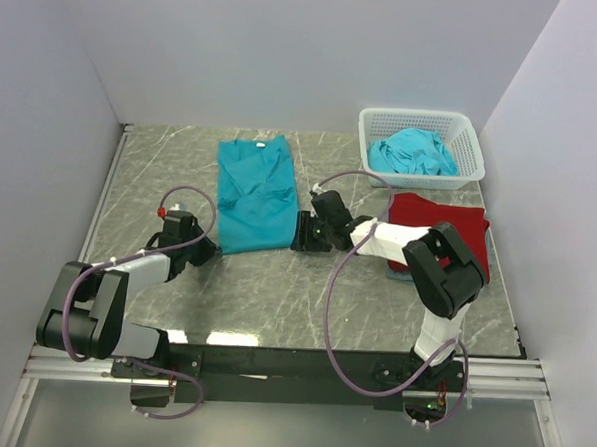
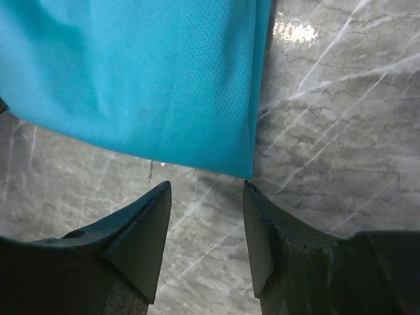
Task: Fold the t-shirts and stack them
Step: Fold the tshirt
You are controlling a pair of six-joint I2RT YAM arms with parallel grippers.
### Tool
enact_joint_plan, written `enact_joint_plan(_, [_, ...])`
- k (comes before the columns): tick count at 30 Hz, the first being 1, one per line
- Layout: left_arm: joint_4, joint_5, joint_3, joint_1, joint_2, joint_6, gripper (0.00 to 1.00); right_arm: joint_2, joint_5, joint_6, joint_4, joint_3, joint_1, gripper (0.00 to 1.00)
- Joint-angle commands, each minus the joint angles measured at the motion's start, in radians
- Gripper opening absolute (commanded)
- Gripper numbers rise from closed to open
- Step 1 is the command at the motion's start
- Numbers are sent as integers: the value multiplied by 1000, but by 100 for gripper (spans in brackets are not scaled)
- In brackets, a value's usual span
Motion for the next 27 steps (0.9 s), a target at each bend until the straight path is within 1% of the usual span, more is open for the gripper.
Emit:
enact_joint_plan(1, [-28,11,10,1,4,45,1,23,25,2,2,59,5,54])
enact_joint_plan(5, [-29,11,4,1,-12,50,1,30,76,-13,-27,75,5,54])
enact_joint_plan(13, [-12,8,-11,1,-39,47,1,66,91,-35,-44,89,2,49])
enact_joint_plan(16, [-5,18,-13,1,-37,50,1,73,79,-41,-33,84,4,39])
enact_joint_plan(17, [3,24,-14,1,-36,53,1,71,79,-45,-16,81,4,30])
enact_joint_plan(19, [9,29,-19,1,-31,51,1,65,78,-47,-1,64,4,20])
enact_joint_plan(20, [6,31,-20,0,-29,50,1,62,78,-50,5,60,4,13])
enact_joint_plan(22, [10,40,-30,-2,-28,42,1,56,75,-51,7,47,4,7])
enact_joint_plan(23, [17,52,-48,-3,-32,39,1,53,68,-53,11,41,5,1])
enact_joint_plan(24, [23,55,-59,-6,-45,30,1,50,64,-53,13,28,4,0])
enact_joint_plan(27, [-9,51,-91,-19,-95,16,1,10,53,-44,4,-20,11,0])
